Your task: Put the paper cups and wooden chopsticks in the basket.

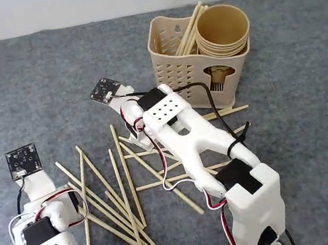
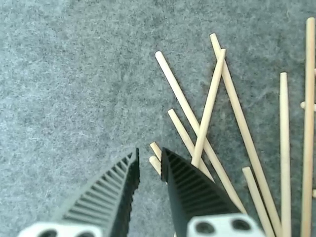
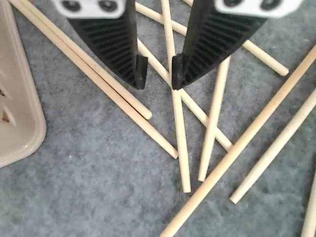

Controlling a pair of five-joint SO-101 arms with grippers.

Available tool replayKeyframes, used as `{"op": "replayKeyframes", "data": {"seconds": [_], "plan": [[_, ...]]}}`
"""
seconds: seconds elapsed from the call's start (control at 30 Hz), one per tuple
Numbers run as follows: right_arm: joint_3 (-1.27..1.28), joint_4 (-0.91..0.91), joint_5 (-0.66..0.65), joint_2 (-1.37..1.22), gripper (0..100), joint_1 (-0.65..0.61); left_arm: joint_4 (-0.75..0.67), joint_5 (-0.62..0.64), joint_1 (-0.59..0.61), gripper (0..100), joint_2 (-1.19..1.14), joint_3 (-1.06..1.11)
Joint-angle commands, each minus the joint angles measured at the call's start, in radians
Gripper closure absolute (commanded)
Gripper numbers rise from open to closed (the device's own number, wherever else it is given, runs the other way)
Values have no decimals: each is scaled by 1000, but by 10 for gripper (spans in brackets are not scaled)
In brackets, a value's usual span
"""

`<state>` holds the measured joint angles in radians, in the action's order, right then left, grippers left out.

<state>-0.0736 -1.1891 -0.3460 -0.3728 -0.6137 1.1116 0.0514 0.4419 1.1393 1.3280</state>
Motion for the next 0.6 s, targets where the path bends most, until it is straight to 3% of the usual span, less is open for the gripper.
{"op": "replayKeyframes", "data": {"seconds": [0.0,0.17,0.3,0.57], "plan": [[-55,-12,49,-19,892,-25,-18,-18,0,928,25,-7],[-57,-19,123,-48,887,-79,-18,-18,0,928,25,-7],[-57,-36,186,-39,813,-116,-18,-18,0,928,25,-7],[-57,-41,193,-62,780,-133,-18,-18,0,928,25,-7]]}}
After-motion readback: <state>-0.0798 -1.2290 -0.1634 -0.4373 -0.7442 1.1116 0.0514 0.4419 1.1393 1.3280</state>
